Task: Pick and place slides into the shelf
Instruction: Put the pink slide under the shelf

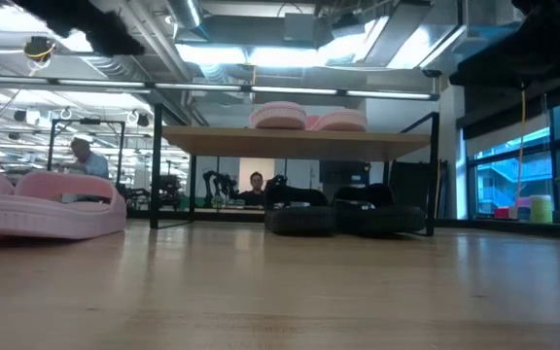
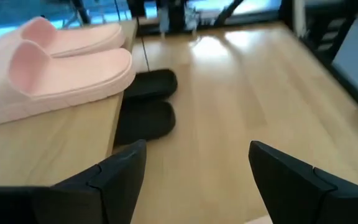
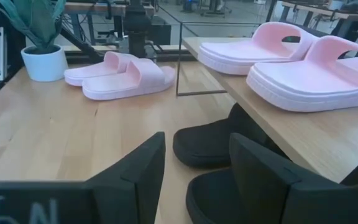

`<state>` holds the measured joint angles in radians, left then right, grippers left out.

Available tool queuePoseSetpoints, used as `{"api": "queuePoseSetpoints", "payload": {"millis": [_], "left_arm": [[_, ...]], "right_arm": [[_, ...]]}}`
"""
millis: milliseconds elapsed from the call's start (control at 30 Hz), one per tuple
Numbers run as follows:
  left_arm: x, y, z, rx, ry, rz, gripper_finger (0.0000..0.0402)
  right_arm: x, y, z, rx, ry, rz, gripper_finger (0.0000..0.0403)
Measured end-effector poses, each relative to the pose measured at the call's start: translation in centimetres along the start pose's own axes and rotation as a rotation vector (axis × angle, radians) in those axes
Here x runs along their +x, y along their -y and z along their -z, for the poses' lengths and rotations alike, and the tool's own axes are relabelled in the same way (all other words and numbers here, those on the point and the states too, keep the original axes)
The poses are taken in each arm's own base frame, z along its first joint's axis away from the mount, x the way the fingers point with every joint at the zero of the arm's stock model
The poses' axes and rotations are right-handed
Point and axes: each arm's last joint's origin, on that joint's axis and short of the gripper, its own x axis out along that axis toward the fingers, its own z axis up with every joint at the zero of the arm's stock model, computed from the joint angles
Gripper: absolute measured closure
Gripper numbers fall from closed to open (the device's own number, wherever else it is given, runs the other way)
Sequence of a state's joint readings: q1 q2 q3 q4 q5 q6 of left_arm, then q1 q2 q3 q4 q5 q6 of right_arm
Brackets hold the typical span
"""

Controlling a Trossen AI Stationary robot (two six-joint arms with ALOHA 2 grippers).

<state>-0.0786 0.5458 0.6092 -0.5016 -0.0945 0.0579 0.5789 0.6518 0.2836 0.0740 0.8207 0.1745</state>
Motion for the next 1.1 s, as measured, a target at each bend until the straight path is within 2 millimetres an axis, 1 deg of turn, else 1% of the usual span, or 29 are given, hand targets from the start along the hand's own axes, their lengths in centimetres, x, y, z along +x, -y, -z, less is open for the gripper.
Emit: {"api": "queuePoseSetpoints", "payload": {"millis": [167, 267, 333, 500, 567, 667, 800, 867, 1100], "left_arm": [[3.2, 1.9, -2.9, 0.039, -0.130, -0.048, 0.0125], [4.4, 3.6, -4.2, 0.024, -0.236, -0.089, 0.0125], [4.8, 4.7, -4.5, -0.004, -0.323, -0.138, 0.0125], [5.2, 7.9, -4.5, -0.181, -0.455, -0.245, 0.0125], [5.4, 9.2, -4.6, -0.225, -0.472, -0.272, 0.0125], [5.8, 10.5, -4.8, -0.246, -0.517, -0.307, 0.0125], [6.3, 11.1, -4.2, -0.224, -0.648, -0.408, 0.0125], [6.9, 11.4, -3.8, -0.208, -0.705, -0.462, 0.0125], [9.8, 12.3, -1.3, -0.175, -0.838, -0.645, 0.0125]], "right_arm": [[0.0, 0.0, 0.0, 0.000, 0.000, 0.000, 0.0221], [0.0, 0.0, 0.0, -0.010, 0.000, 0.000, 0.0221], [0.0, 0.0, 0.0, -0.056, 0.000, -0.001, 0.0221], [-0.1, 0.1, -0.5, -0.226, 0.034, -0.001, 0.0221], [-0.2, 0.1, -0.8, -0.248, 0.057, 0.001, 0.0221], [-0.3, 0.2, -1.0, -0.223, 0.068, 0.000, 0.0221], [-0.2, 0.2, -0.9, -0.142, 0.062, -0.003, 0.0221], [-0.2, 0.2, -0.8, -0.143, 0.058, -0.002, 0.0221], [-0.2, 0.2, -0.9, -0.139, 0.061, -0.003, 0.0221]]}}
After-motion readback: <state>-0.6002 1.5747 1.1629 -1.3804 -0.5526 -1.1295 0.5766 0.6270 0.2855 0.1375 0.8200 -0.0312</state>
